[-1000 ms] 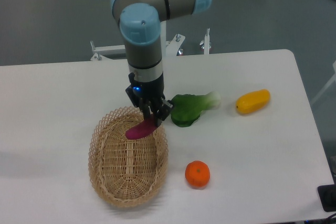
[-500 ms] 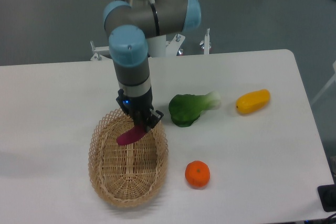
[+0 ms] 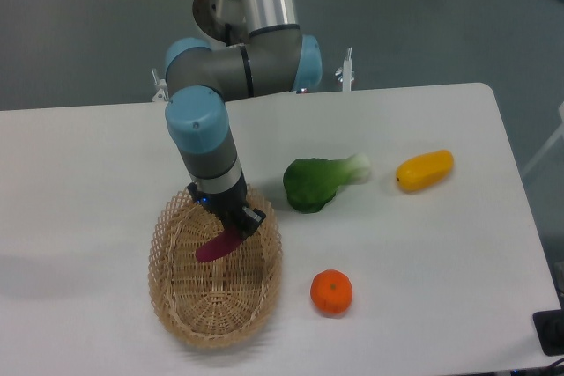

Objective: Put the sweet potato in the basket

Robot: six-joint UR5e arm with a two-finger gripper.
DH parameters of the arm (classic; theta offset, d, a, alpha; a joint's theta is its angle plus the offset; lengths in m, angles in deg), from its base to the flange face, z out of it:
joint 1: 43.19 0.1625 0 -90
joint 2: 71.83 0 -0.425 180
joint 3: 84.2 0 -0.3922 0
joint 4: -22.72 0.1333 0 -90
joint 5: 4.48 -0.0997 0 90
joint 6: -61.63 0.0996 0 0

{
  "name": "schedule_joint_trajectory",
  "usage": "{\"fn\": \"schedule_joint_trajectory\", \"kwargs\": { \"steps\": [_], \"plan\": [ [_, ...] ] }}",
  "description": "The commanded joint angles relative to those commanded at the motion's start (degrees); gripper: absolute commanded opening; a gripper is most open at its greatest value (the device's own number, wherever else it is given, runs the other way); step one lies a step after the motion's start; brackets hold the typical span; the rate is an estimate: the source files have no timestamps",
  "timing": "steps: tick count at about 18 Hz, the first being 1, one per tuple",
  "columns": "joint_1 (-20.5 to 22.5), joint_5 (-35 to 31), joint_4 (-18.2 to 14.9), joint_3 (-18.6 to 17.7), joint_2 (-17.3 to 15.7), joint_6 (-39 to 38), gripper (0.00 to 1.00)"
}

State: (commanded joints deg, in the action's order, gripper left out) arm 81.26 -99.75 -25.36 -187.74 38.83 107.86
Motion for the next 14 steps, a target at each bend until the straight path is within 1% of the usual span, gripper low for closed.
{"fn": "schedule_joint_trajectory", "kwargs": {
  "steps": [2,3,5,6,9,12,13,14],
  "plan": [
    [0.0,-0.1,0.0,0.2,0.0,0.1,0.51],
    [0.0,-0.2,0.3,0.5,0.0,0.2,0.70],
    [0.0,-1.8,0.1,1.1,0.1,0.1,0.98],
    [0.0,-1.9,0.0,1.2,0.0,0.0,1.00],
    [0.1,-2.1,0.0,2.5,-0.5,-0.1,1.00],
    [1.3,-2.1,0.0,4.7,-1.3,-0.4,1.00],
    [2.7,-1.9,0.0,6.0,-1.4,0.0,1.00],
    [3.5,-1.9,0.0,8.2,-1.2,-0.1,1.00]
  ]
}}
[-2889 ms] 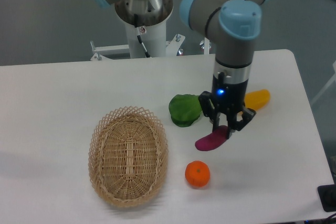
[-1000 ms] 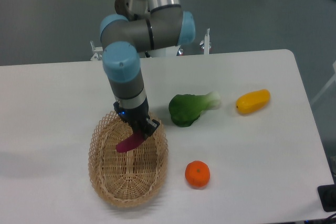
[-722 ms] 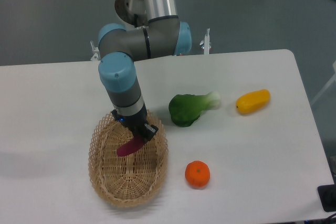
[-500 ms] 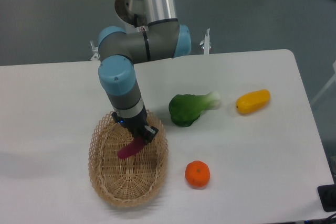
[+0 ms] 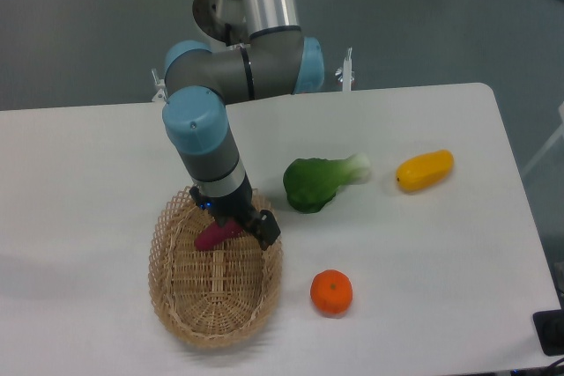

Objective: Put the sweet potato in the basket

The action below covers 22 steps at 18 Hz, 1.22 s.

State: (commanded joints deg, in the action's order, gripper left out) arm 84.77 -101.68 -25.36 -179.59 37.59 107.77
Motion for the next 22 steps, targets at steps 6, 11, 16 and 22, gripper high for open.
{"fn": "schedule_joint_trajectory", "kwargs": {
  "steps": [6,11,16,22],
  "plan": [
    [8.2,0.3,-1.1,6.5,-0.5,4.6,1.00],
    [13.4,0.4,-5.9,6.4,-3.2,19.5,1.00],
    [18.4,4.1,-11.3,6.5,-5.8,28.0,1.00],
    [22.9,9.1,-16.1,6.1,-8.9,37.8,1.00]
  ]
}}
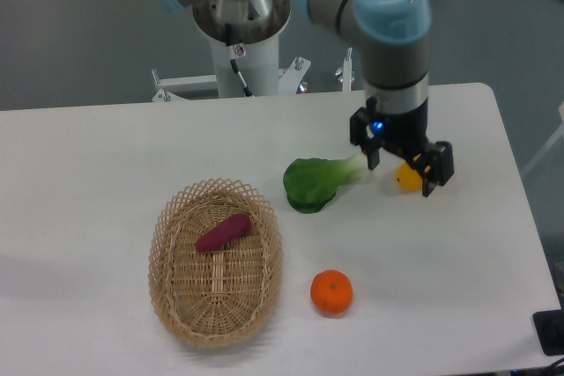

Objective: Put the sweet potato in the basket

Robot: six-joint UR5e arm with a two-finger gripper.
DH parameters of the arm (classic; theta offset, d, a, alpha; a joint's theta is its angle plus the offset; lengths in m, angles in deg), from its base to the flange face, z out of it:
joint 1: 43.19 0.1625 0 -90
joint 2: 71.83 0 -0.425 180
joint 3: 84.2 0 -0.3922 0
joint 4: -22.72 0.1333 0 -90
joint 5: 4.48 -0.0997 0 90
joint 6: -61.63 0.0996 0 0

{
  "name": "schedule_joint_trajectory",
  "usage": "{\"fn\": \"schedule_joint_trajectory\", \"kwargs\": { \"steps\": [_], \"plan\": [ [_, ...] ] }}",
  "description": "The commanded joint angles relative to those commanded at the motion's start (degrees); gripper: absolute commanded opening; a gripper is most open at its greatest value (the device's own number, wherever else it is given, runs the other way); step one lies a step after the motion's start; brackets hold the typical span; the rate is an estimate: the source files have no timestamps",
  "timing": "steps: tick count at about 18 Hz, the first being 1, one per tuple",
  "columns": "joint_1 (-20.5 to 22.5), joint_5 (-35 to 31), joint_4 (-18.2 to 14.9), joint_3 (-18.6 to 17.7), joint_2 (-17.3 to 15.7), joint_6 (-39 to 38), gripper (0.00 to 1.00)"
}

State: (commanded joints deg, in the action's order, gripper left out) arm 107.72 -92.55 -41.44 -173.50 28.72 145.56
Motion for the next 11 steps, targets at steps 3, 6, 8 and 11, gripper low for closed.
{"fn": "schedule_joint_trajectory", "kwargs": {
  "steps": [3,6,8,11],
  "plan": [
    [0.1,0.3,0.4,-0.1,-0.1,0.0,1.00],
    [-0.2,0.4,0.6,-0.2,-0.1,-0.3,1.00],
    [-0.3,0.4,0.7,-0.2,-0.1,-1.0,1.00],
    [-0.4,0.4,0.8,-0.2,-0.1,-1.0,1.00]
  ]
}}
